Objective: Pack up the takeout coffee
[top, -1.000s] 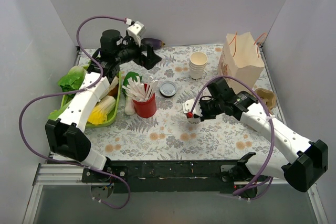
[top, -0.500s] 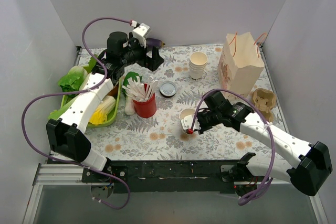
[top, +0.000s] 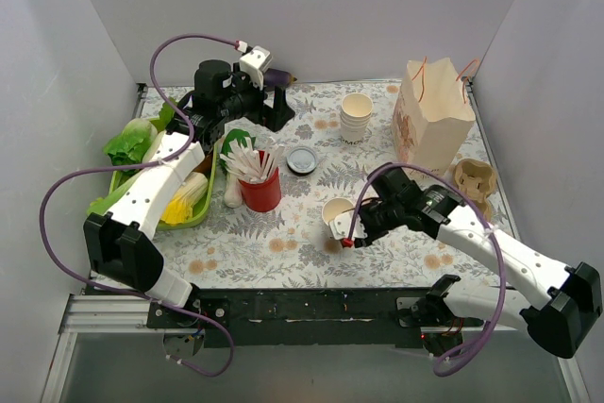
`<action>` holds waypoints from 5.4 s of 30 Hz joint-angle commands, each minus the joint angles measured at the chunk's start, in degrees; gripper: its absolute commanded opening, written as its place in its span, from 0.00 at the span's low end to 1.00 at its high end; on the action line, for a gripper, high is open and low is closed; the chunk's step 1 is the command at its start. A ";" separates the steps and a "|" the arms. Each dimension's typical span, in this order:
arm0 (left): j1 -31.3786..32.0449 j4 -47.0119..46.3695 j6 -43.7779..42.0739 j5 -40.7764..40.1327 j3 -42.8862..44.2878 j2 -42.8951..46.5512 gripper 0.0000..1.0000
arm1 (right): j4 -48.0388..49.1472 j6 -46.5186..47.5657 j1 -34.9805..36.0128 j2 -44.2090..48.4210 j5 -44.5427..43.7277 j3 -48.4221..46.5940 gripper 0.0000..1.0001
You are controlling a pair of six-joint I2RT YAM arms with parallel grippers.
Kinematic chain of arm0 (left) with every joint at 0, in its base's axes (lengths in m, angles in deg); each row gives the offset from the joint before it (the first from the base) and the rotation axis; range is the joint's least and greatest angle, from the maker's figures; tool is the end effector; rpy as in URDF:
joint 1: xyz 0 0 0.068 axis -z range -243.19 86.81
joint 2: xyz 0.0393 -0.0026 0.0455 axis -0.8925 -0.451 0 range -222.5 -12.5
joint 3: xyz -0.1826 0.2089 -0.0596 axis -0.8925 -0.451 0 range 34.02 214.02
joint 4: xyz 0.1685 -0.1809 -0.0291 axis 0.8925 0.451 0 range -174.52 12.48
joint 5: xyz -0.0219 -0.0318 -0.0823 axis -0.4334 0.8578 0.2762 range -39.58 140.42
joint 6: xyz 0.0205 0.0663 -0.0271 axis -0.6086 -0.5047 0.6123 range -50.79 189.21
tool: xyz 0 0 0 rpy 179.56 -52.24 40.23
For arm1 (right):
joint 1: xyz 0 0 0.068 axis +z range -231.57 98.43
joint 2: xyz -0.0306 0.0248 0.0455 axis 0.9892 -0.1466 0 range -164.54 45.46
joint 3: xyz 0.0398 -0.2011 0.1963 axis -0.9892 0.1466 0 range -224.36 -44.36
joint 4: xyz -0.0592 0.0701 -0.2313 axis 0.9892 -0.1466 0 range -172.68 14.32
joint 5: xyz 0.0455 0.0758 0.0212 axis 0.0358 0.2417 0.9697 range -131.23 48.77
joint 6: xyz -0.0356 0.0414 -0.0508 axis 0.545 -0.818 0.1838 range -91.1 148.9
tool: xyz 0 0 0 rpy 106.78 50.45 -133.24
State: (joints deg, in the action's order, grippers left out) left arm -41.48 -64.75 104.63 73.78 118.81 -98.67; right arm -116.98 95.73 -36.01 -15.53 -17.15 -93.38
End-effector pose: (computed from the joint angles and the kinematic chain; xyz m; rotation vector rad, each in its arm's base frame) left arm 0.3227 -0.1551 0.3953 0.0434 2.0572 -1.0376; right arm 0.1245 0.1634 0.2598 -2.1033 1.2025 0.3585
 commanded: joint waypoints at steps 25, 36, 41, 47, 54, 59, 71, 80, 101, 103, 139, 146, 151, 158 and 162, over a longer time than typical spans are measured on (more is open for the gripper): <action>-23.47 6.95 12.75 10.92 11.54 -1.37 0.98 | 7.10 -23.59 -12.69 -45.70 4.23 -45.91 0.53; -22.51 8.26 10.47 8.91 8.90 1.09 0.98 | 6.76 -22.18 -11.02 -54.93 3.18 -51.17 0.43; -16.89 9.59 7.21 4.78 6.70 3.64 0.98 | 6.49 -21.13 -9.62 -57.31 2.20 -51.97 0.40; -13.98 10.55 4.83 2.32 4.42 5.84 0.98 | 7.28 -20.42 -9.35 -58.89 2.37 -51.80 0.38; -13.54 10.64 4.40 0.55 4.41 5.84 0.98 | 7.46 -19.55 -9.35 -60.47 2.38 -51.97 0.36; -13.54 10.55 4.75 0.55 4.94 5.23 0.98 | 7.55 -18.14 -9.35 -61.00 2.12 -51.53 0.35; -13.54 10.38 4.83 0.64 5.03 4.34 0.98 | 8.26 -17.61 -9.35 -62.14 1.41 -51.09 0.33; -13.54 10.20 4.83 0.29 4.94 4.08 0.98 | 7.90 -16.29 -9.35 -62.84 0.80 -51.18 0.32; -13.80 9.76 4.92 0.73 4.24 4.08 0.98 | 4.12 -16.20 -9.53 -63.46 0.36 -54.96 0.13; -13.98 9.50 5.18 1.16 4.06 3.82 0.98 | 3.24 -16.29 -9.61 -63.20 0.53 -55.22 0.10; -14.95 9.50 5.10 5.21 5.12 2.94 0.98 | -0.28 -34.13 -14.10 -59.96 10.47 -59.10 0.01; -15.65 9.23 5.28 7.23 6.00 1.89 0.98 | -1.15 -35.89 -14.97 -58.89 17.83 -59.53 0.01; -15.91 9.41 3.87 8.99 6.44 1.71 0.98 | -4.30 -34.66 -15.32 -58.19 18.20 -62.69 0.01; -16.00 8.80 -0.87 18.38 7.84 1.80 0.98 | -10.55 -34.04 -17.08 -50.20 19.16 -66.04 0.01; -15.83 5.29 -1.41 24.88 8.54 1.10 0.98 | -12.05 -33.78 -17.70 -39.59 19.26 -61.13 0.01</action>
State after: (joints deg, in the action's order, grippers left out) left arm -57.15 -56.11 105.54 90.15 124.41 -97.82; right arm -125.85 61.07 -52.86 -67.70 -0.28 -155.93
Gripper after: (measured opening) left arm 0.981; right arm 0.022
